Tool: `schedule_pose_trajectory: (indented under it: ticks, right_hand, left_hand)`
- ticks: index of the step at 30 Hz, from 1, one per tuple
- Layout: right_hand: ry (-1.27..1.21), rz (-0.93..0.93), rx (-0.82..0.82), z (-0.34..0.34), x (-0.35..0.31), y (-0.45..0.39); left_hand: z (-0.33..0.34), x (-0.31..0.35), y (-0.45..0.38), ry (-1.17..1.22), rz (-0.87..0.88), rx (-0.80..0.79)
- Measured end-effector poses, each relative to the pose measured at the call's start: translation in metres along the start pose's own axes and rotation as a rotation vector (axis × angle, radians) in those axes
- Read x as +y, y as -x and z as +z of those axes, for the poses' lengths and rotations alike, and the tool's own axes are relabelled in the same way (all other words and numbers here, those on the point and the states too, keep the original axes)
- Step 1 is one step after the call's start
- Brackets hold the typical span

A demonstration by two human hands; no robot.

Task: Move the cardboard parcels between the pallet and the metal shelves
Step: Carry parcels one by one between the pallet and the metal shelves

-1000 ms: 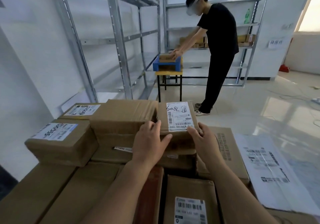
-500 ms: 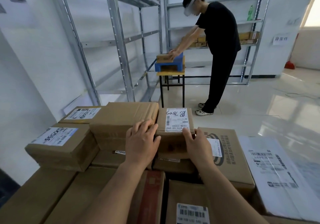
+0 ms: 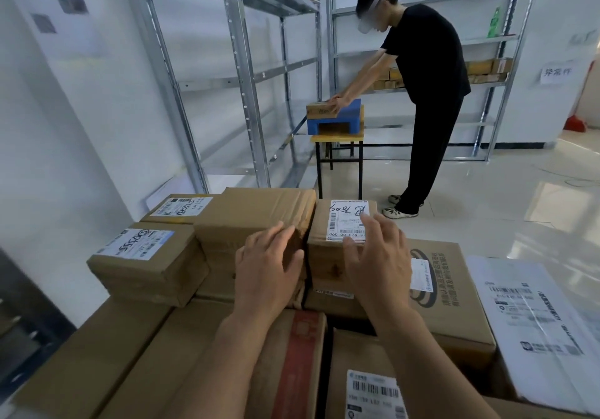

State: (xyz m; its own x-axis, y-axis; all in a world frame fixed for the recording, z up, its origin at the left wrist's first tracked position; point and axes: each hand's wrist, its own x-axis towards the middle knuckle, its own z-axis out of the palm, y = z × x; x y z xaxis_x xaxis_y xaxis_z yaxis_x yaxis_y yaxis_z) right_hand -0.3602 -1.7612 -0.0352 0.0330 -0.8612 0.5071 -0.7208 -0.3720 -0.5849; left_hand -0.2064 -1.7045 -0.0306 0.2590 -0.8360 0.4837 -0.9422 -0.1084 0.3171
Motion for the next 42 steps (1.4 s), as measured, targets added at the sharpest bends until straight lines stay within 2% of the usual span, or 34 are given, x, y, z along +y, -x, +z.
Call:
schedule_pose_trajectory:
  ticks: [6,12,23,39,42]
  right_hand:
    - [-0.06,-0.226,0.033,0.011,-0.041,0.032]
    - [-0.148,-0.309,-0.053,0.035,-0.078,0.065]
    - [-0.301,-0.512,-0.126,0.038,-0.189,0.139]
    - [-0.566,-0.782,-0.226,0.02,-0.371,0.347]
    - [-0.579,-0.822,-0.252,0.016,-0.403,0.388]
  left_hand:
    - [-0.026,-0.019,0.038,0.081,-0.106,0.107]
    - [-0.054,-0.052,0.082,0.038,-0.277,0.134]
    - [-0.14,-0.108,0.16,-0.057,-0.406,0.247]
    - [-0.308,-0.208,0.354,-0.213,-0.586,0.465]
    - [-0.338,-0.226,0.394,-0.267,-0.629,0.46]
